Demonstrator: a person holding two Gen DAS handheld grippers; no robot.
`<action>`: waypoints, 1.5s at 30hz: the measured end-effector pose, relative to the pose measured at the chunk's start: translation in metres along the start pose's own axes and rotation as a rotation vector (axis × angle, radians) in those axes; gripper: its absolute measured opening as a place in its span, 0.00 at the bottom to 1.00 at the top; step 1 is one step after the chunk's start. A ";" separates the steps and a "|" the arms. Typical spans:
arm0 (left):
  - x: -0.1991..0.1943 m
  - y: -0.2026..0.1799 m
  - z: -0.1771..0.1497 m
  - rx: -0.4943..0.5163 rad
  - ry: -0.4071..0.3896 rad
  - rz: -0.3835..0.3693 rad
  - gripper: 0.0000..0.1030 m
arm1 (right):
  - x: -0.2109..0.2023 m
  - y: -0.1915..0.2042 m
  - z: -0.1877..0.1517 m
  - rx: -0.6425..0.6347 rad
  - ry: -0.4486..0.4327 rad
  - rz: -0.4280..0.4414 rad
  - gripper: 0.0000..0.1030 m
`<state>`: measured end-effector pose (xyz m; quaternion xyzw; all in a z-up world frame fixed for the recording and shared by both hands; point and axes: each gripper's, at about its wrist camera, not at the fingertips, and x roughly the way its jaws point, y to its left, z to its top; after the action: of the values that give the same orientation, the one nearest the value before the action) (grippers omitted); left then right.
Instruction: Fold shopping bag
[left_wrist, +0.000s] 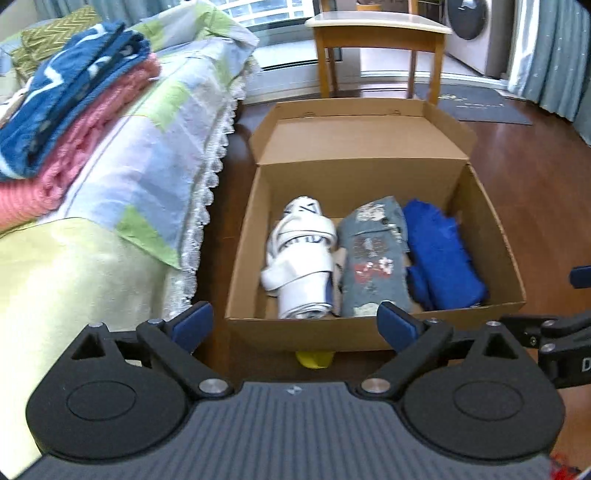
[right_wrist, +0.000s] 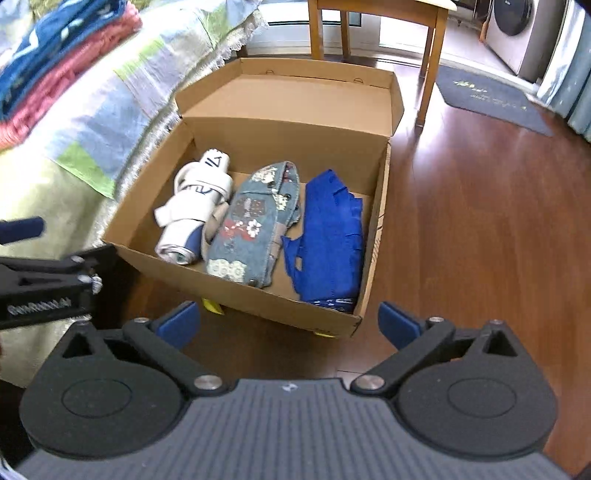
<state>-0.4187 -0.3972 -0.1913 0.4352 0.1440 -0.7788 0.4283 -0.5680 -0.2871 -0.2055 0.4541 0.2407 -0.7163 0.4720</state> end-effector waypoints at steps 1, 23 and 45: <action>0.000 0.001 0.001 -0.004 -0.004 0.008 0.93 | 0.002 0.002 0.000 -0.003 0.003 -0.010 0.98; -0.011 0.018 0.013 -0.156 0.010 0.050 0.94 | 0.002 0.002 0.008 0.035 -0.003 -0.036 0.98; 0.011 -0.005 0.009 -0.044 0.106 0.004 0.94 | 0.021 -0.013 0.002 0.134 0.128 -0.076 0.98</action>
<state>-0.4308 -0.4054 -0.1958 0.4667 0.1826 -0.7504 0.4311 -0.5839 -0.2930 -0.2242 0.5200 0.2387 -0.7177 0.3969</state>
